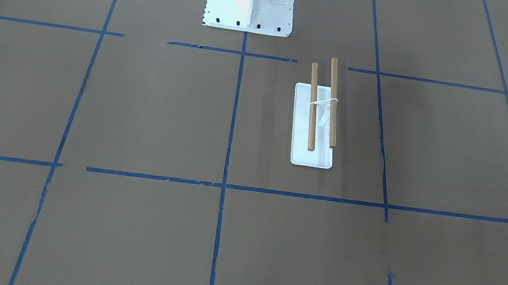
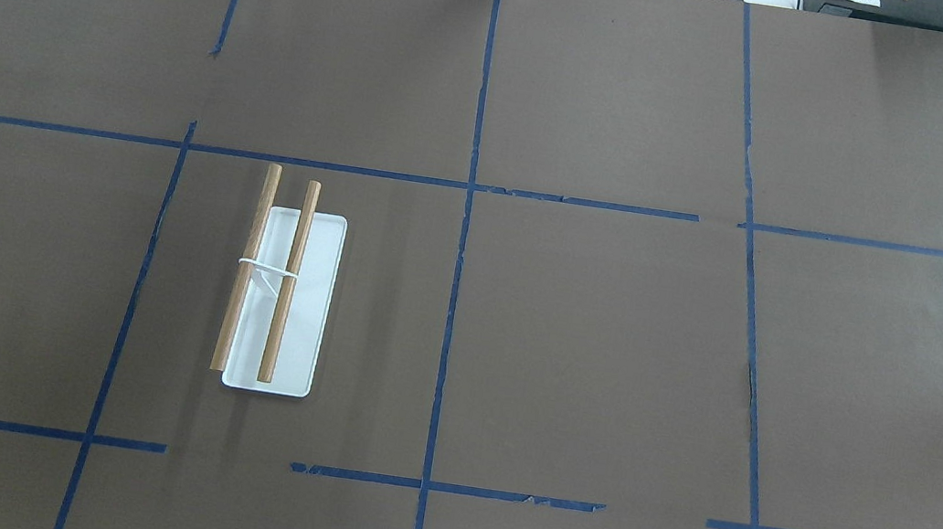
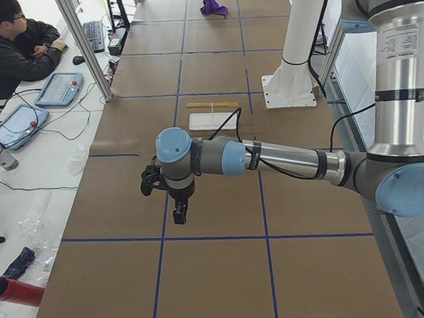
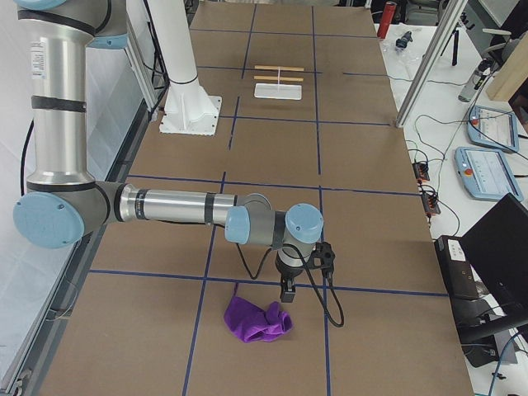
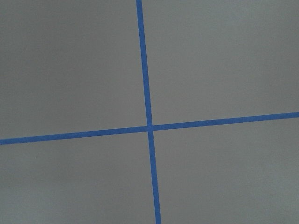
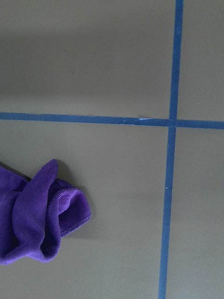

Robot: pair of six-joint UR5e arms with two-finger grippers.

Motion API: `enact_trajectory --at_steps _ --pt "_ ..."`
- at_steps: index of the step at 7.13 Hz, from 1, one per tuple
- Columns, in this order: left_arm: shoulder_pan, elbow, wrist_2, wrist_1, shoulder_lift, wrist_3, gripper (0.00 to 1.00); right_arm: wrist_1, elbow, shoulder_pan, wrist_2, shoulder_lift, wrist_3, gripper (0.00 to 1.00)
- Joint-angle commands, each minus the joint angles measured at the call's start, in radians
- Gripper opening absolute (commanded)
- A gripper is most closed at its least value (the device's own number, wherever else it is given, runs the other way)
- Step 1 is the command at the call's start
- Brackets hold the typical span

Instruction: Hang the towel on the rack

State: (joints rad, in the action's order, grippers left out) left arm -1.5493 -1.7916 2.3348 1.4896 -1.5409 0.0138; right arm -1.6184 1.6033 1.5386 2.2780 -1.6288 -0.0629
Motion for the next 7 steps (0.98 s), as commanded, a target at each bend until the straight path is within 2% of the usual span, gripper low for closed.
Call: enact_trajectory --at_steps 1,4,5,6,7 --pt "-0.002 -0.014 0.000 0.000 0.001 0.000 1.00 -0.002 0.044 0.000 0.001 -0.032 0.000 1.00" --pt "0.005 -0.031 0.009 0.006 -0.005 -0.006 1.00 0.035 0.145 -0.002 0.012 -0.025 0.014 1.00" --pt "0.005 -0.055 0.012 0.015 -0.022 -0.006 1.00 0.043 0.148 -0.002 0.014 -0.022 0.011 1.00" --pt "0.006 -0.034 0.011 0.105 -0.051 -0.012 1.00 0.123 0.148 -0.002 0.024 -0.023 0.017 1.00" --pt "0.005 -0.028 0.009 0.177 -0.060 -0.008 1.00 0.144 0.145 -0.005 0.014 -0.025 0.008 1.00"
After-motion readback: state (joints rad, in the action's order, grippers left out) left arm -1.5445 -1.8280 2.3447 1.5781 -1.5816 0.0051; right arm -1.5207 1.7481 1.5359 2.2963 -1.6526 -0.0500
